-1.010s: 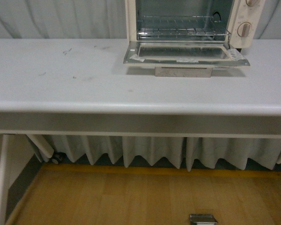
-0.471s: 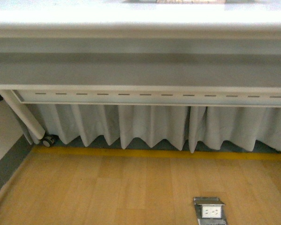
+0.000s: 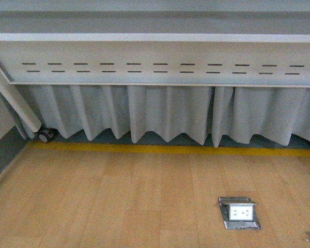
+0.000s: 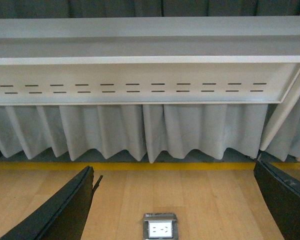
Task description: Open oven
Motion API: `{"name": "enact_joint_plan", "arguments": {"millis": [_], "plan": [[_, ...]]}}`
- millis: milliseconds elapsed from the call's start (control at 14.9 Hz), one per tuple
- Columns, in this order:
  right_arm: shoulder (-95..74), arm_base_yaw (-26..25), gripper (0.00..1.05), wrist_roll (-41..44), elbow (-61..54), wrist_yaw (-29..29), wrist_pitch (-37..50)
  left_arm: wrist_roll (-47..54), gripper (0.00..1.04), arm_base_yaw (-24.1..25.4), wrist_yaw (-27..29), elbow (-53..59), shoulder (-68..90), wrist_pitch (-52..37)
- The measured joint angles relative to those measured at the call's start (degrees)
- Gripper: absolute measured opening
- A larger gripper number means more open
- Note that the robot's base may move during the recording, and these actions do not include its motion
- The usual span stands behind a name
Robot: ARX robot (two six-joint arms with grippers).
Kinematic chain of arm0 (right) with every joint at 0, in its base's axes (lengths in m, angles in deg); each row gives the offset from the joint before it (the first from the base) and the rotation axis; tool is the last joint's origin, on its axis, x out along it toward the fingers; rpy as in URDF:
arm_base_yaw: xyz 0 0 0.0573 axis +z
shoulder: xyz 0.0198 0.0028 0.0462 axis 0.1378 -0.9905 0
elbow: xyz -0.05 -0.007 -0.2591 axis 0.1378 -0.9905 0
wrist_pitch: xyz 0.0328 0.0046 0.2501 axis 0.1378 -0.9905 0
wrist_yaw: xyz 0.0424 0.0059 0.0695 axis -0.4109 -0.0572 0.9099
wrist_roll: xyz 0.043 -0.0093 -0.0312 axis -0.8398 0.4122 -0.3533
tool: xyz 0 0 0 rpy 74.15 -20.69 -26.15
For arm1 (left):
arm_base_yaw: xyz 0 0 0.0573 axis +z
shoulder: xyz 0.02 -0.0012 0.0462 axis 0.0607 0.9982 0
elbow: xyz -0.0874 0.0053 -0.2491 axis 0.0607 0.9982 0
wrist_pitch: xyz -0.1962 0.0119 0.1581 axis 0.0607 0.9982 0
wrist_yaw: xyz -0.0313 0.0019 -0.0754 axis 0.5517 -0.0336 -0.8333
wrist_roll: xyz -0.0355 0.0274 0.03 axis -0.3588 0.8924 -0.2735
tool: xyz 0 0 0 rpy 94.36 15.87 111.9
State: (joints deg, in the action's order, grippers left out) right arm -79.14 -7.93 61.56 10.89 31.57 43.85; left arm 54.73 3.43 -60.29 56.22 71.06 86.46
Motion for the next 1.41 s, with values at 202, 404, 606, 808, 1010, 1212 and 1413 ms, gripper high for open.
{"name": "enact_joint_plan", "arguments": {"millis": [202,404,606,808,1010,1212,1413], "plan": [[0.0,0.0,0.98,0.0,0.0,0.0,0.0,0.0,0.98,0.0,0.0,0.0,0.0,0.0],[0.0,0.0,0.98,0.0,0.0,0.0,0.1,0.0,0.98,0.0,0.0,0.0,0.0,-0.1],[0.0,0.0,0.98,0.0,0.0,0.0,0.1,0.0,0.98,0.0,0.0,0.0,0.0,-0.1],[0.0,0.0,0.98,0.0,0.0,0.0,0.1,0.0,0.98,0.0,0.0,0.0,0.0,-0.1],[0.0,0.0,0.98,0.0,0.0,0.0,0.1,0.0,0.98,0.0,0.0,0.0,0.0,-0.1],[0.0,0.0,0.98,0.0,0.0,0.0,0.1,0.0,0.98,0.0,0.0,0.0,0.0,-0.1],[0.0,0.0,0.98,0.0,0.0,0.0,0.1,0.0,0.98,0.0,0.0,0.0,0.0,-0.1]]}}
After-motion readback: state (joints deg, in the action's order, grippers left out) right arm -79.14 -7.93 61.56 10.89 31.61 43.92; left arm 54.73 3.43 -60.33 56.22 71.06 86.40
